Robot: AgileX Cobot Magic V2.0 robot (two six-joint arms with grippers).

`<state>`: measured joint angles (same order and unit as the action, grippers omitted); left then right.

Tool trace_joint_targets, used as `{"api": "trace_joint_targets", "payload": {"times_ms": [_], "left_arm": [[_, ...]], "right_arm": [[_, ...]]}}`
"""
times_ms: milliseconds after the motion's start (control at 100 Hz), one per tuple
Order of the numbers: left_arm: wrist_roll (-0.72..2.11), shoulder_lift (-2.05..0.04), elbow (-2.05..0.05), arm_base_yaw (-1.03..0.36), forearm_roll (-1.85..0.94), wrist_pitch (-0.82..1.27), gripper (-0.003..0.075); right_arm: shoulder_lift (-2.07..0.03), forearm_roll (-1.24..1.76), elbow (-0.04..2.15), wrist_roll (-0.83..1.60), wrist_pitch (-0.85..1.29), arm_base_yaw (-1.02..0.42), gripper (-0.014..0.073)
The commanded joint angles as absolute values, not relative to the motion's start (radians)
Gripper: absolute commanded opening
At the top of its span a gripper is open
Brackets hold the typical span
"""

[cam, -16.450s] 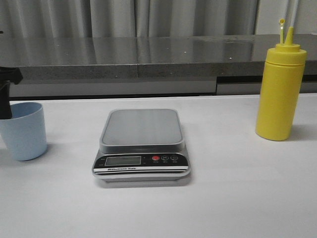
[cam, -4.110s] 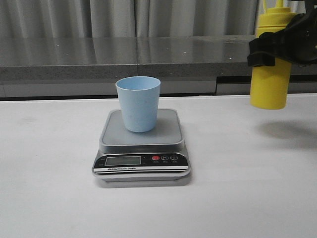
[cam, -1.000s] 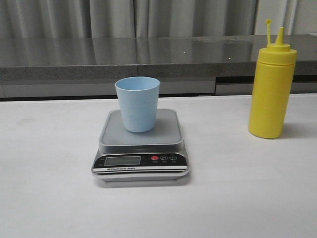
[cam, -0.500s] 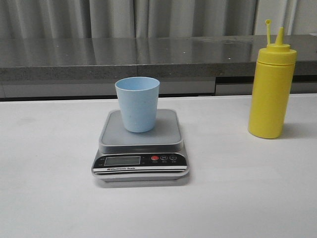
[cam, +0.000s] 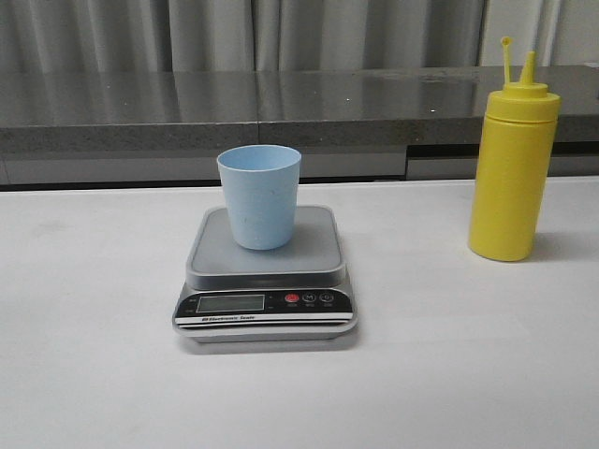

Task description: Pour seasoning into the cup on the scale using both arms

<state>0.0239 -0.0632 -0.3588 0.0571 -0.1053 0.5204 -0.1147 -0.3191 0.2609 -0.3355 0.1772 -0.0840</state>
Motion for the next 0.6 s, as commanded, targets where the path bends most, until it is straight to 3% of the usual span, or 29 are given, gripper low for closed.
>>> {"api": "trace_joint_targets", "payload": {"times_ms": [0, 140, 310, 430, 590], "left_arm": [[0.016, -0.077, -0.387, 0.058, -0.115, 0.442, -0.002], [0.016, -0.077, -0.387, 0.058, -0.115, 0.442, -0.002], [0.016, -0.077, -0.387, 0.058, -0.115, 0.442, -0.002], [0.016, -0.079, -0.387, 0.058, -0.115, 0.442, -0.002], [0.016, -0.079, -0.387, 0.058, -0.115, 0.442, -0.002]], "right_arm": [[-0.092, -0.16, 0.252, -0.154, 0.081, -0.075, -0.0069], [-0.025, 0.016, 0.192, 0.023, 0.083, -0.054, -0.0069], [0.034, 0.028, 0.089, -0.015, 0.052, -0.003, -0.0069], [0.034, 0.022, -0.017, -0.096, -0.103, 0.003, -0.0069], [0.035, -0.006, -0.011, -0.109, -0.067, 0.001, -0.0069]]}}
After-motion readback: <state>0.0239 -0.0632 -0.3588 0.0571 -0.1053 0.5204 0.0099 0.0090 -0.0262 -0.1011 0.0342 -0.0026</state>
